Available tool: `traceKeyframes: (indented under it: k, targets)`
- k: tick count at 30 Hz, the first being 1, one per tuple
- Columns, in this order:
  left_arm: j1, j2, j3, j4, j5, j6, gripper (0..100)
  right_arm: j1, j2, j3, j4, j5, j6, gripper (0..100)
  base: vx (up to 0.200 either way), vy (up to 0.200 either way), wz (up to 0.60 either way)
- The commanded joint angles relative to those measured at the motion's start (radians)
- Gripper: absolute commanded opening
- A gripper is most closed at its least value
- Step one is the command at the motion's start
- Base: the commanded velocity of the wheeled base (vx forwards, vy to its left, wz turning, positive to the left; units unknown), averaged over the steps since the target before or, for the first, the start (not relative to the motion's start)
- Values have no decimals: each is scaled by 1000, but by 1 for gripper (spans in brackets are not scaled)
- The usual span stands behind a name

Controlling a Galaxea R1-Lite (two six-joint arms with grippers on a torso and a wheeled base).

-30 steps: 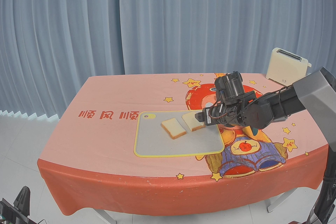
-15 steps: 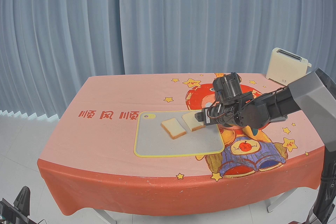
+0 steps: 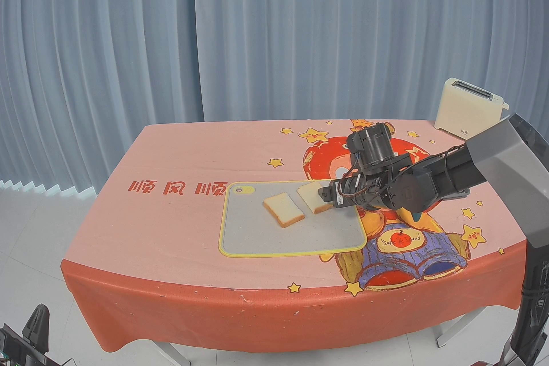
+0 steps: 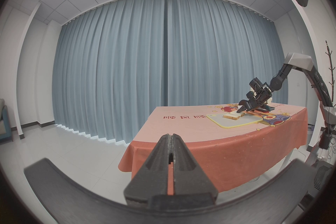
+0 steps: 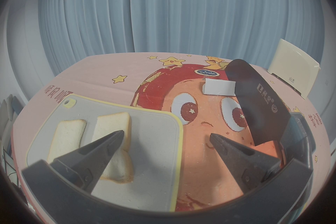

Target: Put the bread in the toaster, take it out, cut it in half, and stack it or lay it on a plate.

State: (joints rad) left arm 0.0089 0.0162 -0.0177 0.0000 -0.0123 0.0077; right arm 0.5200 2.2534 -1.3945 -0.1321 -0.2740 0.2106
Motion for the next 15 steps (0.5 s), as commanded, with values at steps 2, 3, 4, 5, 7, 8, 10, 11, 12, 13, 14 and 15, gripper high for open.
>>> traceKeyframes:
  k: [2, 3, 4, 5, 7, 8, 10, 11, 12, 13, 14, 15]
  targets:
    - [0, -16, 16, 0, 0, 0, 0, 0, 2, 2, 3, -1, 0, 100, 0, 0, 0]
    - [0, -16, 16, 0, 0, 0, 0, 0, 3, 2, 3, -4, 0, 100, 0, 0, 0]
    - [0, -16, 16, 0, 0, 0, 0, 0, 2, 3, 3, -8, -2, 100, 0, 0, 0]
    - [0, -16, 16, 0, 0, 0, 0, 0, 2, 3, 3, -14, -2, 0, 0, 0, 0]
    - [0, -16, 16, 0, 0, 0, 0, 2, 2, 6, 3, -14, -2, 0, 0, 0, 0]
    - [0, -16, 16, 0, 0, 0, 0, 2, -2, 6, 3, -14, -2, 0, 0, 0, 0]
    - [0, -16, 16, 0, 0, 0, 0, 3, -3, 8, 3, -16, 0, 0, 0, 0, 0]
    - [0, -16, 16, 0, 0, 0, 0, 5, -5, 8, 3, -16, 0, 0, 0, 0, 0]
    - [0, -16, 16, 0, 0, 0, 0, 6, -6, 8, 2, -16, 0, 0, 0, 0, 0]
    - [0, -16, 16, 0, 0, 0, 0, 8, -8, 6, 2, -16, 0, 0, 0, 0, 0]
    - [0, -16, 16, 0, 0, 2, 0, 9, -9, 6, 3, -16, 0, 0, 0, 0, 0]
    - [0, -16, 16, 0, 0, 2, 0, 9, -9, 6, 3, -16, 0, 0, 0, 0, 0]
